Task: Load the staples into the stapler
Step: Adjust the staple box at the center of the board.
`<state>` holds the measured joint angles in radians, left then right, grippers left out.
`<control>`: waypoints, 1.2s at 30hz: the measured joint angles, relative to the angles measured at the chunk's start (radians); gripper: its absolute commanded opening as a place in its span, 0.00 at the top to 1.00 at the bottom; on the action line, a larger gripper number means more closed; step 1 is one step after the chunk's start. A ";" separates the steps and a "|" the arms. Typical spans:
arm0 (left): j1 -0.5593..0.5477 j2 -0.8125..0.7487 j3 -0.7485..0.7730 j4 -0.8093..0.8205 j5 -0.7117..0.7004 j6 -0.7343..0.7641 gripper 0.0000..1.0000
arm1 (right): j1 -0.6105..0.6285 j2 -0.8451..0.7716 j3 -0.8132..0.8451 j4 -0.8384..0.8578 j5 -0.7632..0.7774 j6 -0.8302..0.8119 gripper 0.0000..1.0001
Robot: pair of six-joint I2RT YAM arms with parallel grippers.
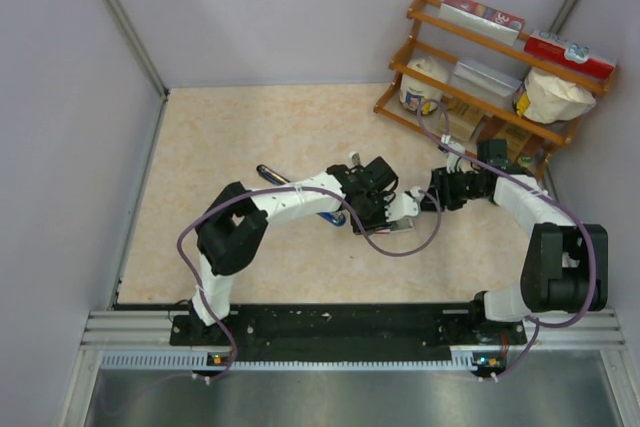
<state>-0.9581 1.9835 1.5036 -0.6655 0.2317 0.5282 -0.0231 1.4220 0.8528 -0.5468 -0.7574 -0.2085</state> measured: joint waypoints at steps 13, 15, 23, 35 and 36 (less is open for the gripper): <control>-0.066 0.000 0.101 -0.152 -0.171 0.081 0.59 | 0.000 0.000 0.000 0.000 0.001 0.000 0.55; -0.077 0.000 0.113 -0.182 -0.187 0.093 0.59 | 0.000 0.000 0.000 0.000 0.001 0.000 0.55; -0.107 0.006 0.138 -0.268 -0.225 0.105 0.58 | 0.000 0.000 0.000 0.000 0.001 0.000 0.55; -0.111 0.025 0.138 -0.268 -0.248 0.104 0.57 | 0.000 0.000 0.000 0.000 0.002 0.000 0.55; -0.111 0.025 0.132 -0.263 -0.248 0.103 0.57 | 0.000 0.000 0.000 0.000 0.002 0.000 0.55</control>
<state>-1.0695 2.0087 1.6356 -0.9283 -0.0166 0.6315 -0.0231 1.4220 0.8528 -0.5465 -0.7559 -0.2085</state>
